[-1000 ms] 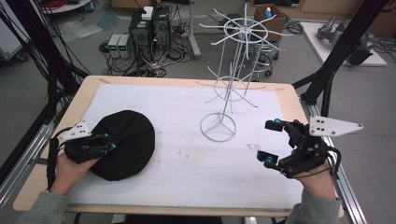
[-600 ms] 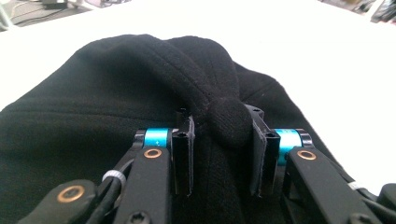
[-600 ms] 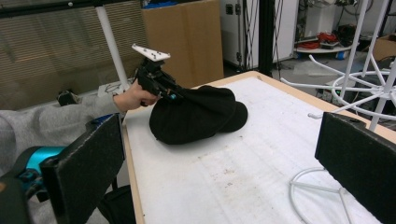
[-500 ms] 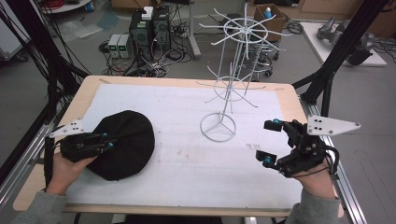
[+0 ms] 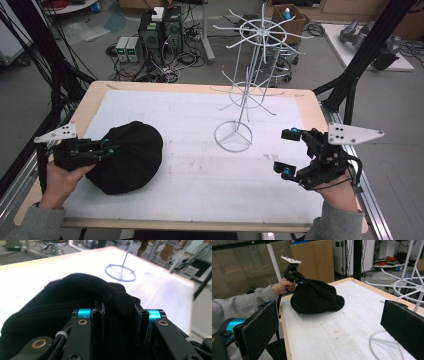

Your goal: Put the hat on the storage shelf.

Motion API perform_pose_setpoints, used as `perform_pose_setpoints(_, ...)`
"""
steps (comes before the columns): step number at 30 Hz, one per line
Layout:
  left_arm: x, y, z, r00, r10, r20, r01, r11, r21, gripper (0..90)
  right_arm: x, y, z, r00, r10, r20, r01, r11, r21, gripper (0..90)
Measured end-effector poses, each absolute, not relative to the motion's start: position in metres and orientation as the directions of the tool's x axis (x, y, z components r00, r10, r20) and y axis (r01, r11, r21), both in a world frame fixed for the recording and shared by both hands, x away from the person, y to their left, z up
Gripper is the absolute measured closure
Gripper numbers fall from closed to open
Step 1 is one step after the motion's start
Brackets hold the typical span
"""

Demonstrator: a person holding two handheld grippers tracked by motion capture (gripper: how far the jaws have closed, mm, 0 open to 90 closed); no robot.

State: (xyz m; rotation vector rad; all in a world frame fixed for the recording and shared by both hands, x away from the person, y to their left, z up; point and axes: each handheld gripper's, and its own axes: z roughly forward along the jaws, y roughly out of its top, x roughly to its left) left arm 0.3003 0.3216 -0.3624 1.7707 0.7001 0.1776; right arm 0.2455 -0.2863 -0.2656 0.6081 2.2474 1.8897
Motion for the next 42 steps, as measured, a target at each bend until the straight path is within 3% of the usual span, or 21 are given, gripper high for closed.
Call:
perform_pose_setpoints(5, 0.300, 0.325, -0.350, 0.847, 0.474, -0.240, 0.355, -0.170, 0.919, 68.2, 0.245, -0.287, -0.266, -0.907, 0.392, 0.155, 0.219, 0.125, 0.968, 0.7)
perform_pose_setpoints(21, 0.292, 0.301, -0.290, 0.892, 0.421, -0.167, 0.286, -0.238, 0.928, 68.2, 0.247, -0.284, -0.267, -0.902, 0.398, 0.166, 0.235, 0.131, 0.963, 0.7)
perform_pose_setpoints(42, 0.295, 0.280, -0.213, 0.886, 0.447, -0.123, 0.252, -0.241, 0.937, 68.0, 0.253, -0.280, -0.271, -0.896, 0.411, 0.169, 0.249, 0.149, 0.957, 0.7)
